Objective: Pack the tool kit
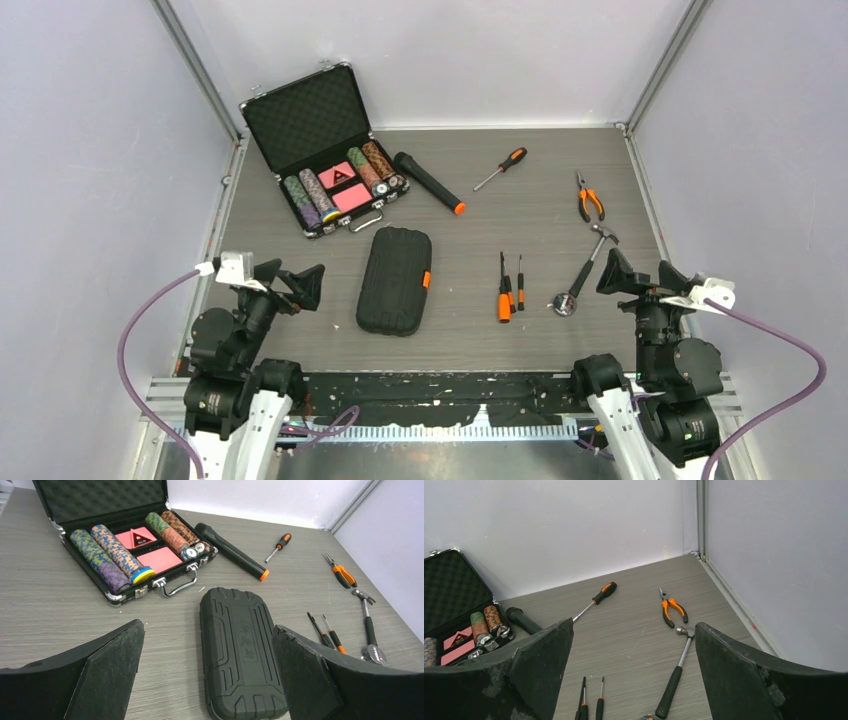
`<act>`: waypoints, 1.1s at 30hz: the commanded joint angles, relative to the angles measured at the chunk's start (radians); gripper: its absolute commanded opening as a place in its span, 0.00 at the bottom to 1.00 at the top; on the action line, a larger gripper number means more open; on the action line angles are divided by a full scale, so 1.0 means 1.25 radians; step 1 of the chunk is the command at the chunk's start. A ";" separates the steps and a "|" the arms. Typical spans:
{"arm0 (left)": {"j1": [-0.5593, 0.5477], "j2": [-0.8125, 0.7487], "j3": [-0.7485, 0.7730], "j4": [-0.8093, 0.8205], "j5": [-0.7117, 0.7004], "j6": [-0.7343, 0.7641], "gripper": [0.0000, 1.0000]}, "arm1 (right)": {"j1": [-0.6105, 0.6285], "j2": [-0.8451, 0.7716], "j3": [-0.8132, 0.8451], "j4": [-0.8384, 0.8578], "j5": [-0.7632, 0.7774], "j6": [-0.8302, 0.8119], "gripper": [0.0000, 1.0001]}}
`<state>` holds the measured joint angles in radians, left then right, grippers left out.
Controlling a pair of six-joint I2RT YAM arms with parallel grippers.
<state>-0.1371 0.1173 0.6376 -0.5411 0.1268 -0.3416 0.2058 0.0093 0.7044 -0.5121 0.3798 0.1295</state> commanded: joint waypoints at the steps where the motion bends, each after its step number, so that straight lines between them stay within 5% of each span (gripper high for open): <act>1: -0.006 0.031 -0.010 0.049 0.029 -0.027 1.00 | 0.004 0.030 0.026 -0.013 -0.003 0.036 0.95; 20: -0.007 0.409 0.047 -0.042 0.186 -0.129 1.00 | 0.003 0.410 -0.013 -0.052 -0.372 0.286 0.95; 27: -0.086 0.581 0.056 0.017 0.191 -0.156 1.00 | 0.004 0.480 -0.204 0.288 -0.600 0.394 0.95; 33: -0.175 0.718 0.066 0.075 0.096 -0.189 1.00 | 0.165 0.717 -0.176 0.399 -0.536 0.463 0.96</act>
<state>-0.3180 0.9527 0.6720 -0.5404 0.3092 -0.5396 0.2733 0.7544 0.4286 -0.2253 -0.2966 0.6209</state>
